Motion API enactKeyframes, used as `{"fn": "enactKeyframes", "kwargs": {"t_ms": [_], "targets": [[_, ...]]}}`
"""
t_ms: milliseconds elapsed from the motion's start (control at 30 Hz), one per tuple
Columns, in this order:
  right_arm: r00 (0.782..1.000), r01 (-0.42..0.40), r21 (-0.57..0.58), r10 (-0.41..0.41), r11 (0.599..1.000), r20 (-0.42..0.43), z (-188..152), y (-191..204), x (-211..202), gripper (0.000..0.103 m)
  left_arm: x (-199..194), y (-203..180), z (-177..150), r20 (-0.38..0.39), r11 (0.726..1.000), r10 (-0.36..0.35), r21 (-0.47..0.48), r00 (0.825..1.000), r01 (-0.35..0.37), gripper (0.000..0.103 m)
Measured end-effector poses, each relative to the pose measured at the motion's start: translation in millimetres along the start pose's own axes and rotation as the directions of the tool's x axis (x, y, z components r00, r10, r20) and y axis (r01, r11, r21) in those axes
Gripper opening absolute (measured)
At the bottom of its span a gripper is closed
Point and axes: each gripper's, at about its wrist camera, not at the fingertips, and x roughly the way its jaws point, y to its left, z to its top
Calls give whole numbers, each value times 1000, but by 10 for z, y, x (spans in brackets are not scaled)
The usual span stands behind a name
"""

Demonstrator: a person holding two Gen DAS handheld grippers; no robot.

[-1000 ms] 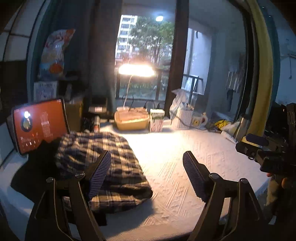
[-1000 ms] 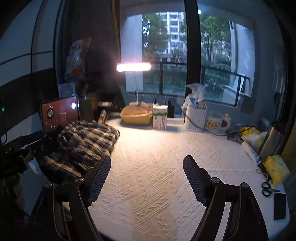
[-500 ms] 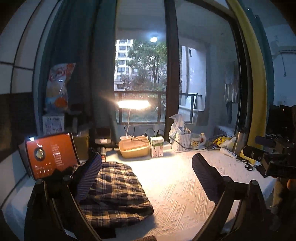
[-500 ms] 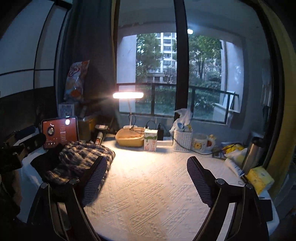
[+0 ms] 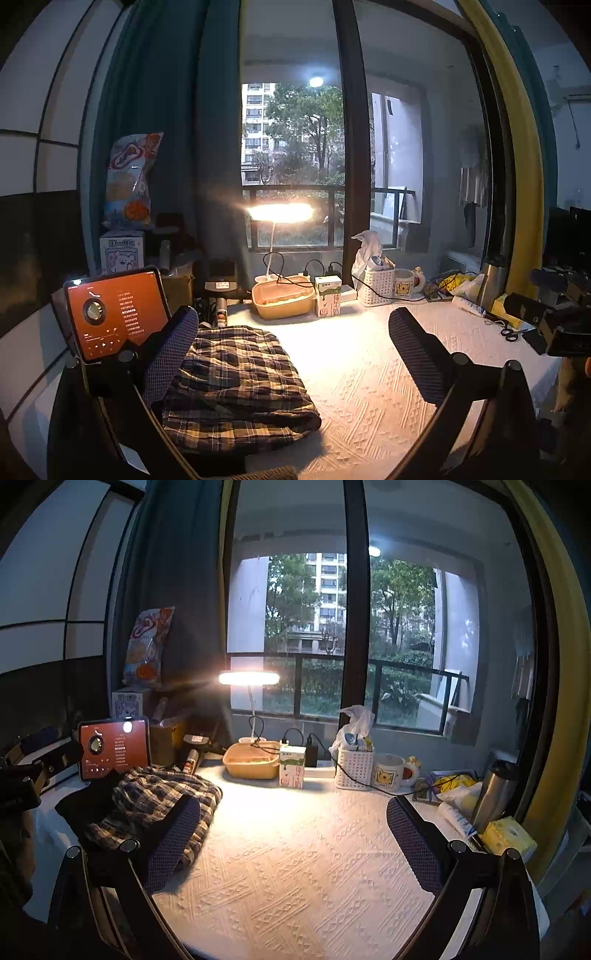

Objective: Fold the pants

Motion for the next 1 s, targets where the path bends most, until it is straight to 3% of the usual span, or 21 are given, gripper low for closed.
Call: {"fn": "enactKeyframes", "kwargs": {"t_ms": [1000], "targets": [[1000,2,-1,-2,1000,-11,-25,20,70,102,41,4,-32,-26,1000,16,7,1000,-15,102]]}}
